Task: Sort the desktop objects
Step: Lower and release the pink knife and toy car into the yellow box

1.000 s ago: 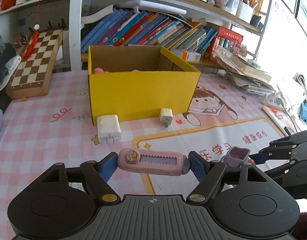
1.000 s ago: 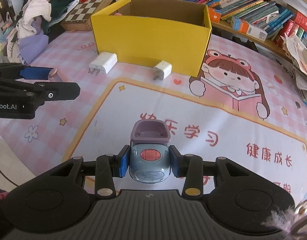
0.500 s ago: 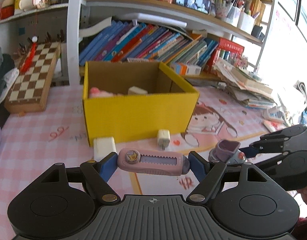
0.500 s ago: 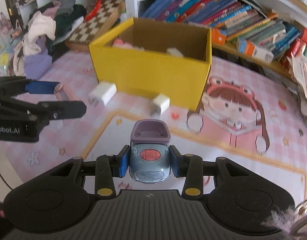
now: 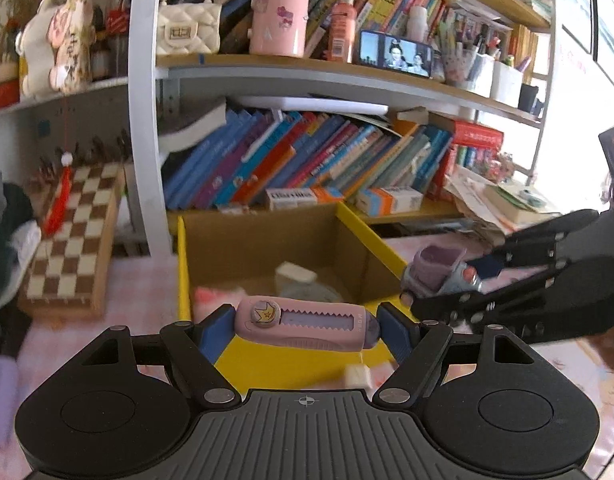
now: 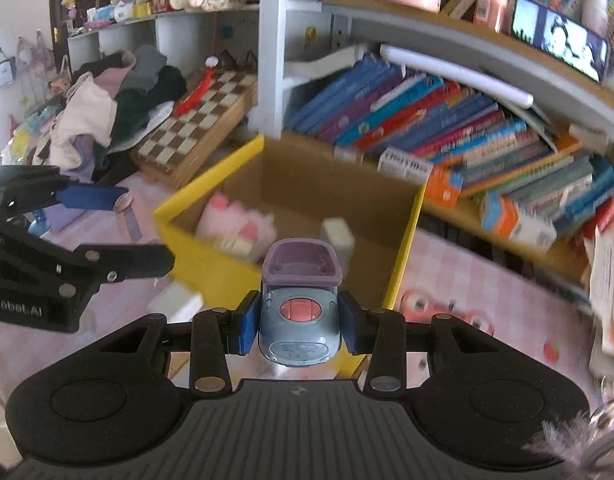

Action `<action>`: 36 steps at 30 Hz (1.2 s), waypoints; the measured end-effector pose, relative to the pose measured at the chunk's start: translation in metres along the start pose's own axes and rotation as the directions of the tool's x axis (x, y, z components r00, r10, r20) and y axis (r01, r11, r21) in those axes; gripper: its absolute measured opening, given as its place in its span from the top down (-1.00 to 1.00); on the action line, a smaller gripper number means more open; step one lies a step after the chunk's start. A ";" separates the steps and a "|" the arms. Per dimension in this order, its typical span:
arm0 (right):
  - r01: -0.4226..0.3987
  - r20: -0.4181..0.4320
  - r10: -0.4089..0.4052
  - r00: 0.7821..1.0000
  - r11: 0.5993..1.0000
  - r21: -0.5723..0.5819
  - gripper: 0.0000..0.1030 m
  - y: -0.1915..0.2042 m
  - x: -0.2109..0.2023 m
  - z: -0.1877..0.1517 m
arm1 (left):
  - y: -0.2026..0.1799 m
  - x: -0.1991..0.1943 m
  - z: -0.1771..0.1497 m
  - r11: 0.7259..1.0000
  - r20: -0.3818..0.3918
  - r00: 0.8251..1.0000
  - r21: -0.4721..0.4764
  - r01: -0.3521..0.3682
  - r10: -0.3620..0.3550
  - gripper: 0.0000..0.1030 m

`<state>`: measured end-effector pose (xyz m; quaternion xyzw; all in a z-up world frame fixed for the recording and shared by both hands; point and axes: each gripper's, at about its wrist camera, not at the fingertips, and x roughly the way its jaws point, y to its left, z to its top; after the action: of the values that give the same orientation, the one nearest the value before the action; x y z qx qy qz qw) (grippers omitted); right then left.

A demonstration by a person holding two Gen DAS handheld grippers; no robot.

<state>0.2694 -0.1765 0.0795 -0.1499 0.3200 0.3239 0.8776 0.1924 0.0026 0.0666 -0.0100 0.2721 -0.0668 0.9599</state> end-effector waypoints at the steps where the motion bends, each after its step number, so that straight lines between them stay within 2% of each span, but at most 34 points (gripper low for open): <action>1: -0.001 0.007 0.001 1.000 1.000 -0.006 0.26 -0.004 0.005 0.007 | 0.002 0.005 0.003 1.000 0.000 1.000 0.005 -0.007 0.007 -0.51; 9: -0.010 0.014 0.010 1.000 0.999 -0.037 0.26 -0.028 0.052 0.049 | 0.015 0.047 0.033 0.996 0.022 0.996 0.041 -0.084 0.083 -0.51; 15: -0.027 -0.032 0.027 0.999 0.999 -0.022 0.26 -0.039 0.100 0.062 | 0.020 0.085 0.036 0.991 -0.023 0.993 0.065 -0.118 0.120 -0.51; 22: -0.038 -0.110 0.032 0.993 0.998 -0.055 0.26 -0.046 0.154 0.068 | 0.015 0.117 0.025 0.984 -0.097 0.986 0.128 -0.123 0.136 -0.52; 26: -0.052 -0.149 0.041 0.988 0.996 -0.072 0.26 -0.047 0.180 0.071 | 0.015 0.129 0.019 0.986 -0.143 0.982 0.132 -0.107 0.125 -0.52; 30: -0.090 -0.185 0.073 0.980 0.993 -0.082 0.26 -0.043 0.199 0.074 | 0.015 0.136 0.015 0.983 -0.171 0.977 0.149 -0.104 0.129 -0.52; 36: -0.107 -0.250 0.078 0.965 0.989 -0.104 0.26 -0.038 0.221 0.071 | 0.018 0.143 0.012 0.985 -0.204 0.970 0.133 -0.106 0.132 -0.52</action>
<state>0.4572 -0.0669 -0.0106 -0.2245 0.4130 0.3618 0.8051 0.3210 0.0015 0.0014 0.0720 0.3682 -0.0262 0.9266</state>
